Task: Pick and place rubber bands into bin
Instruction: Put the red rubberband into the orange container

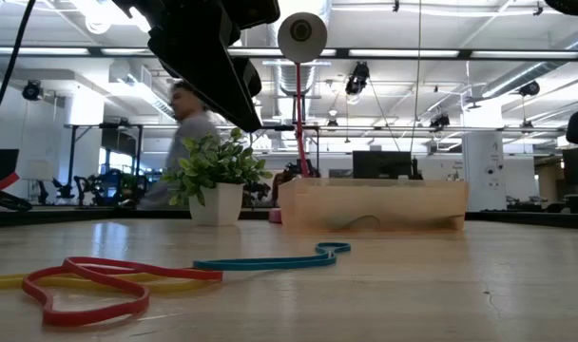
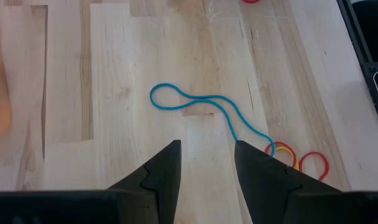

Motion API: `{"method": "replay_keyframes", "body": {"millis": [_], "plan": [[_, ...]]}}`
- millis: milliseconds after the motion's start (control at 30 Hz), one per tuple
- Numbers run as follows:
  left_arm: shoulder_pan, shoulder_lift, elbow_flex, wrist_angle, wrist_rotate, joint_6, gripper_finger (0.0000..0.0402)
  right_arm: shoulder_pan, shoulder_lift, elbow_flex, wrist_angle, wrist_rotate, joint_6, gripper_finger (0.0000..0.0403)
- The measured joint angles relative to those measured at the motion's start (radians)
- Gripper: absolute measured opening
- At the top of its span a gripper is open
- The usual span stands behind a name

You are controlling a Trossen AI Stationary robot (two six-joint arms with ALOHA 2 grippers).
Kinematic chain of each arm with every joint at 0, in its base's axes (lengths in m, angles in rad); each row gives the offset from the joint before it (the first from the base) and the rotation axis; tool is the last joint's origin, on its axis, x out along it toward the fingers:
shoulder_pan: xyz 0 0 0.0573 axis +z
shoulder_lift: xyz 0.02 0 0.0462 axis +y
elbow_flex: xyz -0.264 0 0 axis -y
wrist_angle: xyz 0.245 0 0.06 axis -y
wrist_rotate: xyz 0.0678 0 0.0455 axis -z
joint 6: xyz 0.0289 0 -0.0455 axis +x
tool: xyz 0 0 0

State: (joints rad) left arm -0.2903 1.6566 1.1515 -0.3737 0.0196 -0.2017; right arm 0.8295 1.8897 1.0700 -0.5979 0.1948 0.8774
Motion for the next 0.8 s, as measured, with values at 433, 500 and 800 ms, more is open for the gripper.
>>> {"method": "replay_keyframes", "body": {"millis": [433, 500, 800], "plan": [[0.0, 0.0, -0.002, 0.0, -0.002, 0.0, 0.0134, 0.0, 0.008, 0.142, -0.277, 0.115, -0.021, 0.0008], [0.0, 0.0, -0.003, 0.0, -0.002, 0.0, 0.0134, 0.0, 0.008, 0.144, -0.274, 0.123, -0.021, 0.0008], [0.0, 0.0, -0.047, 0.043, -0.001, 0.0, 0.0134, 0.0, 0.006, 0.145, -0.301, 0.176, -0.015, 0.0008]]}}
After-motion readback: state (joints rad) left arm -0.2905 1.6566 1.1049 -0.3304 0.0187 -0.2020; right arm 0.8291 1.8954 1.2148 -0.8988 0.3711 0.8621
